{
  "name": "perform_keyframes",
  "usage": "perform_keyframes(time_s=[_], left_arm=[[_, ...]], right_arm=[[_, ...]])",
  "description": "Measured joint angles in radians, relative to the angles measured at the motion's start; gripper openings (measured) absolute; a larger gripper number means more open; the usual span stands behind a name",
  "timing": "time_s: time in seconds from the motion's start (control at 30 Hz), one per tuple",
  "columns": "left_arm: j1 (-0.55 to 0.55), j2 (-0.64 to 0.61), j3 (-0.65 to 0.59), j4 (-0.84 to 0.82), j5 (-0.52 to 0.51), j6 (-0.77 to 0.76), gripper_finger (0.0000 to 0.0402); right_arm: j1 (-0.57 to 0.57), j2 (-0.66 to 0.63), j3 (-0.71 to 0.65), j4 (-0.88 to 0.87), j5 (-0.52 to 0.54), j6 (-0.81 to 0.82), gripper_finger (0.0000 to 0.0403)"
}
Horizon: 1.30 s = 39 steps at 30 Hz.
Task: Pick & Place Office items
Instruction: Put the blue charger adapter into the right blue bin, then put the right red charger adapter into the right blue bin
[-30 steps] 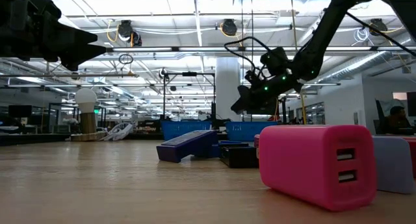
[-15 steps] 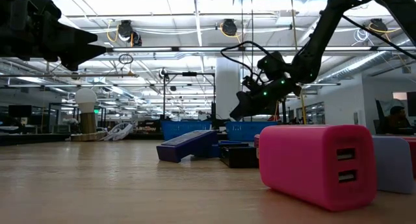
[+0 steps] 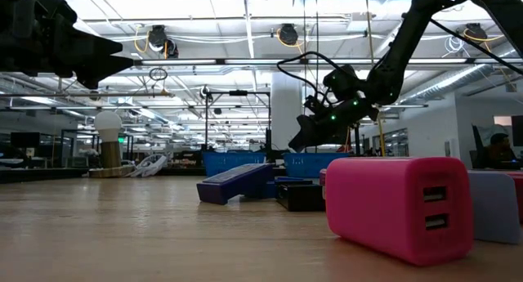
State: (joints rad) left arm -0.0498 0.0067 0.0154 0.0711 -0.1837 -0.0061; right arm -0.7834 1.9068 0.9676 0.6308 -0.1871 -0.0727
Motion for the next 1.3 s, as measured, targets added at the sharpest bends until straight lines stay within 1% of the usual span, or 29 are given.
perform_keyframes(time_s=[0.1, 0.2, 0.7, 1.3], left_arm=[[0.000, 0.000, 0.000, 0.000, 0.000, 0.001, 0.0255], [0.000, 0.000, 0.000, 0.000, 0.000, -0.001, 0.0255], [0.000, 0.000, 0.000, 0.000, 0.000, 0.001, 0.0255], [0.000, 0.000, 0.000, 0.000, 0.000, 0.001, 0.0255]], right_arm=[[0.000, 0.000, 0.000, 0.000, -0.002, -0.002, 0.0130], [0.000, 0.000, 0.000, 0.000, -0.029, -0.012, 0.0130], [0.000, 0.000, 0.000, 0.000, -0.025, 0.000, 0.0132], [0.000, 0.000, 0.000, -0.001, -0.023, 0.000, 0.0228]])
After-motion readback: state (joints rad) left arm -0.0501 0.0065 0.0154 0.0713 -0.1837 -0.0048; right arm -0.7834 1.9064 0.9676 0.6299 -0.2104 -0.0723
